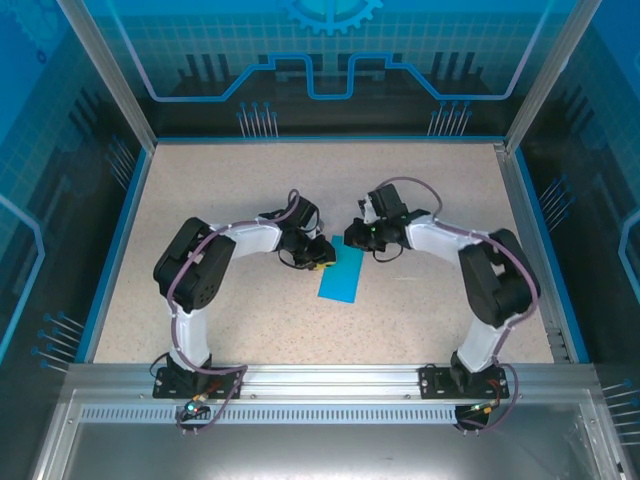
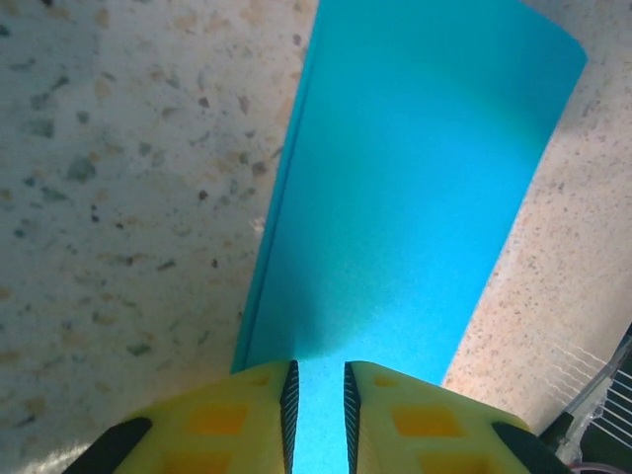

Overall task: Fold a paper plane with a square sheet of paper (pick it up from the middle)
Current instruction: Fold the square sheet of paper in half at the center of the table.

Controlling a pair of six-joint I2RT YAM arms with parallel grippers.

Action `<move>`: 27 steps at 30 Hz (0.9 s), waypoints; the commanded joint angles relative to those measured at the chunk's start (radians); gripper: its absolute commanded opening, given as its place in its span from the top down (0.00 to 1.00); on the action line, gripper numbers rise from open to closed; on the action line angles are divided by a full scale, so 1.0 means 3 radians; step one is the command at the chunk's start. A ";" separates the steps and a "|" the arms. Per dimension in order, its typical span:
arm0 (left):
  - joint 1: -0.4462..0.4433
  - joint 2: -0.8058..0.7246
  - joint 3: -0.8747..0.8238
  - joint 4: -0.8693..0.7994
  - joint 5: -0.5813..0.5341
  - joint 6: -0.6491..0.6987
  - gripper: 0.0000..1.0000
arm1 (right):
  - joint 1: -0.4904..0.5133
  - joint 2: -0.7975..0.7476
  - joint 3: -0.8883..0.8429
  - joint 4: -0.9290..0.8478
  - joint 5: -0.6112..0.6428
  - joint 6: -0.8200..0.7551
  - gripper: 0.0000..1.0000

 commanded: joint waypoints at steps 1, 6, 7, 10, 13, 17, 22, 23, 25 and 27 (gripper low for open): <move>-0.0012 -0.0241 -0.0019 -0.0132 -0.0027 -0.0082 0.77 | 0.0114 0.0277 0.0304 -0.0337 0.0125 -0.0142 0.89; -0.0031 -0.0423 -0.0218 -0.0045 0.0004 -0.0146 0.76 | 0.0100 0.0581 0.0430 -0.0455 0.0288 -0.0120 0.90; -0.0044 -0.0447 -0.0239 -0.0030 0.0022 -0.0147 0.75 | 0.0085 0.0596 0.0425 -0.0468 0.0332 -0.0105 0.90; -0.0126 -0.0484 -0.0271 0.0000 0.0065 -0.0167 0.74 | 0.0014 0.0597 0.0378 -0.0491 0.0512 0.0013 0.90; -0.0220 -0.0494 -0.0281 0.0071 0.0110 -0.0237 0.74 | -0.0126 0.0508 0.0186 -0.0307 0.0664 0.0240 0.90; -0.0344 -0.0485 -0.0224 0.0178 0.0146 -0.0316 0.74 | -0.0274 0.0325 0.0023 -0.0052 0.0598 0.0383 0.90; -0.0517 -0.0445 -0.0136 0.0310 0.0156 -0.0395 0.74 | -0.0398 -0.0121 -0.0226 0.0444 -0.0013 0.0342 0.80; -0.0553 -0.0415 -0.0108 0.0338 0.0160 -0.0411 0.74 | -0.0427 -0.0212 -0.0282 0.0469 -0.0111 0.0320 0.77; -0.0609 -0.0337 -0.0052 0.0392 0.0173 -0.0432 0.75 | -0.0477 -0.0368 -0.0389 0.0432 -0.0215 0.0250 0.75; -0.0663 -0.0248 0.0018 0.0410 0.0165 -0.0462 0.76 | -0.0537 -0.0516 -0.0559 0.0424 -0.0283 0.0166 0.77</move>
